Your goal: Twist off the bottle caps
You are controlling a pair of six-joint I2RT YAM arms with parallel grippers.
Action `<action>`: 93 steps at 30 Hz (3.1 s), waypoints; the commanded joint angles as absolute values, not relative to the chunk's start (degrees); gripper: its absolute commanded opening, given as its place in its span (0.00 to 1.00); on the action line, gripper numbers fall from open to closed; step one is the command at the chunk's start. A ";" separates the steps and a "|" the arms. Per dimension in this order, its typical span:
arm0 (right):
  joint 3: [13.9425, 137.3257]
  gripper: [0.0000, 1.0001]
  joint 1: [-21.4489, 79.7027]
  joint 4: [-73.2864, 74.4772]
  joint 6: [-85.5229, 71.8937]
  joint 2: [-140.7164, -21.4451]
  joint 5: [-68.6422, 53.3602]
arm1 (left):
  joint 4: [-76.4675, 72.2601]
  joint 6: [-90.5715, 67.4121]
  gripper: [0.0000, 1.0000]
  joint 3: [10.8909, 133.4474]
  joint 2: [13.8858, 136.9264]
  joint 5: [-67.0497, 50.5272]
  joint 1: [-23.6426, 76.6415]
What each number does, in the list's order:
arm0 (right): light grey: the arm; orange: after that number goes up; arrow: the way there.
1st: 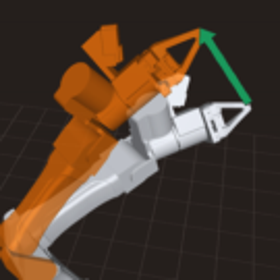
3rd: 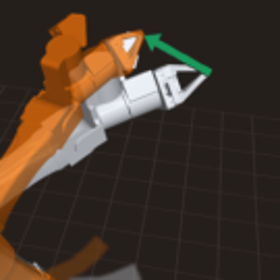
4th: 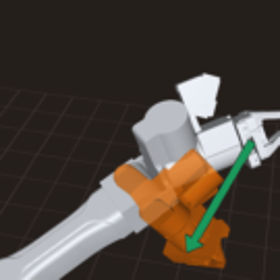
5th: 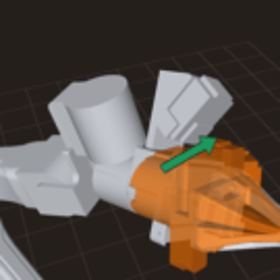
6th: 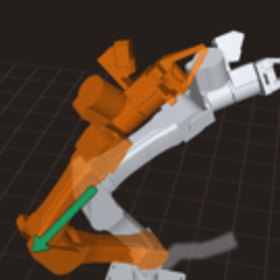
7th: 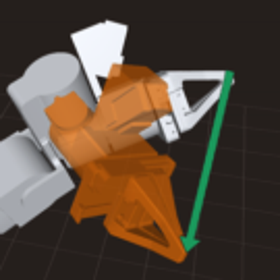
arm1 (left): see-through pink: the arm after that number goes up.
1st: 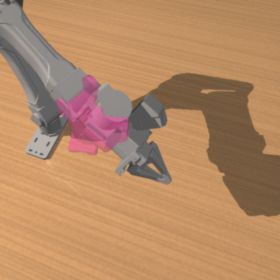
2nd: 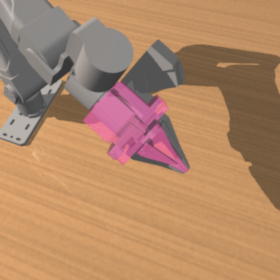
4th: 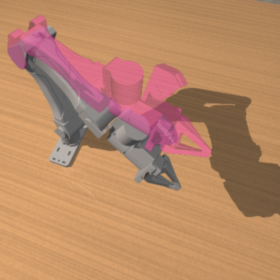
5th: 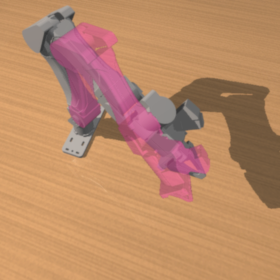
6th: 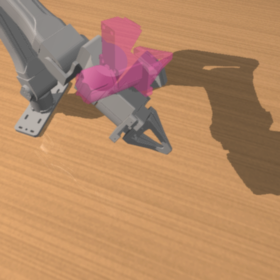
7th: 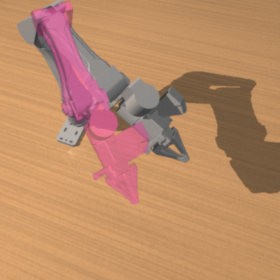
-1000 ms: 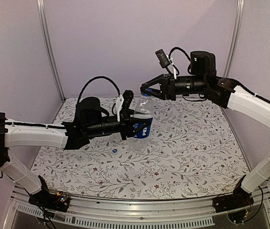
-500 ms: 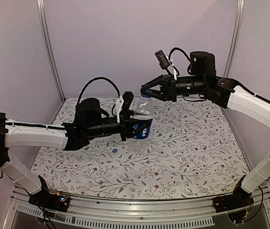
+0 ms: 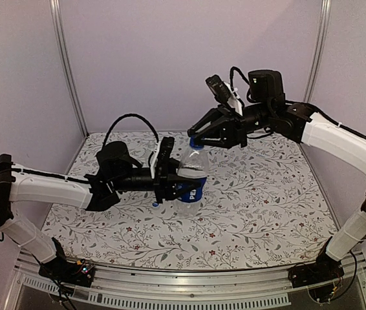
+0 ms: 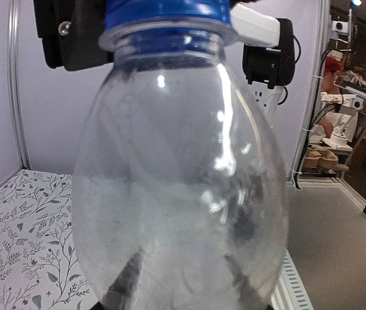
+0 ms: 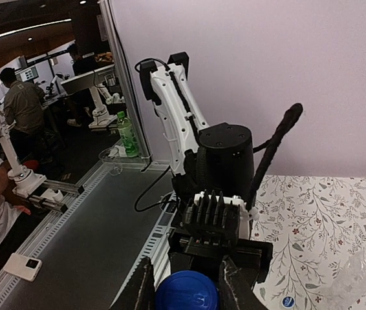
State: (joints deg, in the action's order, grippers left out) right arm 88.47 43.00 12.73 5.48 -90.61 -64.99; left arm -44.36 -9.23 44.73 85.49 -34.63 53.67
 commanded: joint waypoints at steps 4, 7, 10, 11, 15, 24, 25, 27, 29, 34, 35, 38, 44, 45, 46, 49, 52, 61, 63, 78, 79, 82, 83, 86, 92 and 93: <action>91.05 0.00 43.24 14.61 10.35 -91.67 -75.77 | -52.24 -8.66 0.29 43.51 85.80 -43.20 53.54; 91.46 0.13 43.24 14.38 8.75 -91.20 -69.78 | -51.25 -8.32 0.28 43.29 85.38 -40.08 53.59; 91.50 0.38 43.24 13.69 5.03 -89.85 -60.15 | -49.76 -7.84 0.28 42.99 84.35 -34.26 53.55; 91.31 0.51 43.24 13.06 3.05 -89.20 -57.77 | -49.32 -7.82 0.28 42.98 84.03 -32.32 53.62; 90.53 0.76 43.25 9.59 -5.35 -86.86 -48.36 | -46.46 -7.87 0.27 43.48 83.20 -22.15 53.91; 91.72 0.84 45.88 9.91 -11.92 -86.92 -30.64 | -40.90 -5.62 0.27 45.76 83.73 -4.64 56.56; 92.06 0.83 46.47 10.53 -11.48 -87.32 -28.93 | -41.02 -5.32 0.27 45.87 83.78 -3.86 56.67; 92.28 0.80 47.08 11.05 -10.58 -88.07 -26.63 | -42.08 -4.74 0.27 45.71 84.12 -3.36 56.81; 92.21 0.77 47.24 11.33 -9.91 -88.62 -26.02 | -43.81 -3.83 0.27 45.30 84.66 -3.34 56.86; 91.69 0.73 47.27 11.33 -8.61 -89.06 -27.70 | -49.23 -2.03 0.29 43.00 85.02 -3.69 56.65; 91.56 0.72 47.29 11.38 -8.25 -89.05 -28.09 | -50.33 -1.50 0.30 42.57 84.99 -3.63 56.61; 91.34 0.69 47.37 11.63 -7.46 -89.12 -29.31 | -51.62 -0.48 0.31 42.54 85.39 -3.00 56.18; 91.48 0.67 47.87 13.08 -5.52 -89.50 -29.27 | -50.98 -0.19 0.31 43.16 86.00 -2.92 55.25; 91.54 0.66 47.82 13.30 -5.29 -89.62 -29.27 | -50.91 -0.10 0.31 43.16 86.11 -2.84 55.17; 91.58 0.64 47.86 13.46 -5.17 -89.77 -29.27 | -50.79 -0.09 0.31 43.15 86.16 -2.72 55.10; 91.76 0.62 47.92 13.99 -4.67 -90.34 -29.35 | -50.67 -0.17 0.31 43.22 86.25 -2.65 54.85; 91.84 0.59 47.99 14.23 -4.17 -90.74 -29.52 | -50.38 -0.18 0.31 43.37 86.44 -2.67 54.81; 92.27 0.40 48.43 14.92 -3.43 -91.61 -30.54 | -50.16 -0.35 0.31 43.51 86.67 -3.07 54.70; 92.30 0.38 48.47 14.94 -3.35 -91.67 -30.78 | -50.19 -0.44 0.31 43.45 86.66 -3.15 54.74; 92.28 0.00 48.43 14.59 -0.26 -91.59 -39.02 | -50.75 -0.09 0.30 42.58 85.10 -11.77 53.96; 92.33 0.00 48.24 14.84 1.52 -91.45 -40.39 | -50.92 -0.09 0.29 42.50 84.75 -14.15 53.78; 92.23 0.00 47.40 15.36 5.82 -90.86 -47.25 | -51.75 -0.09 0.28 42.12 83.83 -21.78 53.16; 92.06 0.00 47.20 15.30 7.28 -90.61 -49.46 | -51.90 -0.09 0.28 42.10 83.63 -24.16 53.01; 91.40 0.00 46.30 15.29 9.54 -89.51 -55.65 | -51.38 -0.09 0.28 42.72 83.45 -31.16 52.32; 92.06 0.00 44.21 15.41 12.50 -89.98 -71.34 | -51.84 -2.41 0.26 44.47 84.87 -40.44 51.24; 92.43 0.00 44.07 15.54 12.62 -90.56 -73.05 | -51.81 -2.76 0.26 44.74 85.16 -41.26 51.16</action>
State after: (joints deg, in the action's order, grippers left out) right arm 90.78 45.19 15.49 10.24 -90.76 -56.14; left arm -48.82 -1.85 43.07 85.19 -29.56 51.81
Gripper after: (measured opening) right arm 0.280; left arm 0.341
